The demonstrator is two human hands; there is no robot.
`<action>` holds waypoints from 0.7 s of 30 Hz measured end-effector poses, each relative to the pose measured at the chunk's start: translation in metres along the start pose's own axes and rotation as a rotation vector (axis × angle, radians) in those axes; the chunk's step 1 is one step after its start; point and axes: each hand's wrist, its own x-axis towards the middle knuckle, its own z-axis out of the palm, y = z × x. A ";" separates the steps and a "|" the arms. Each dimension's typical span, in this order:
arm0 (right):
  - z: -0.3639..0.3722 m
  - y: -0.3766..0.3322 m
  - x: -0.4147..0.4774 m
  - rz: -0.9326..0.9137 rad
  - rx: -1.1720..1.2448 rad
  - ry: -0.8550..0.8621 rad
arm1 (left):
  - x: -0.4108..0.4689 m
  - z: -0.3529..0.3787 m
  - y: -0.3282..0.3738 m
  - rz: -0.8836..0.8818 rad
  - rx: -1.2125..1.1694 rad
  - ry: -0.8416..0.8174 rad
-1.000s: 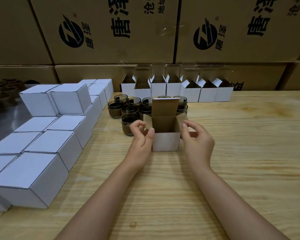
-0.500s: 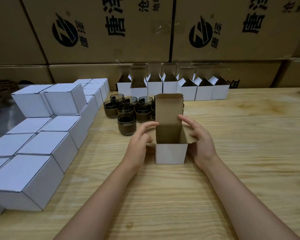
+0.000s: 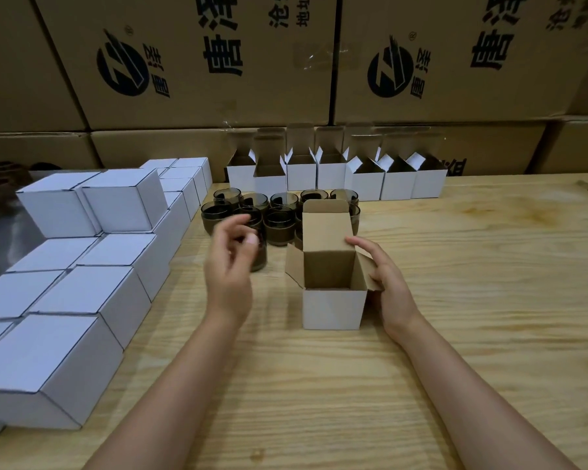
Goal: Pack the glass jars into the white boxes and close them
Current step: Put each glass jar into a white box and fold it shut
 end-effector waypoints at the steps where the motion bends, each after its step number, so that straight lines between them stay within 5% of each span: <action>1: 0.000 0.001 0.000 -0.008 -0.003 -0.002 | 0.013 -0.006 -0.005 -0.006 0.058 0.114; 4: -0.001 0.002 0.001 -0.021 -0.013 -0.011 | 0.054 -0.022 -0.027 -0.204 0.361 0.292; 8: -0.002 0.002 0.003 -0.043 0.004 -0.017 | 0.074 -0.034 -0.057 -0.402 0.714 0.071; 16: -0.002 0.005 0.004 -0.043 0.022 -0.045 | 0.111 -0.038 -0.078 -0.418 0.916 -0.066; 21: -0.002 0.005 0.004 -0.039 0.028 -0.051 | 0.118 -0.037 -0.080 -0.233 0.982 -0.025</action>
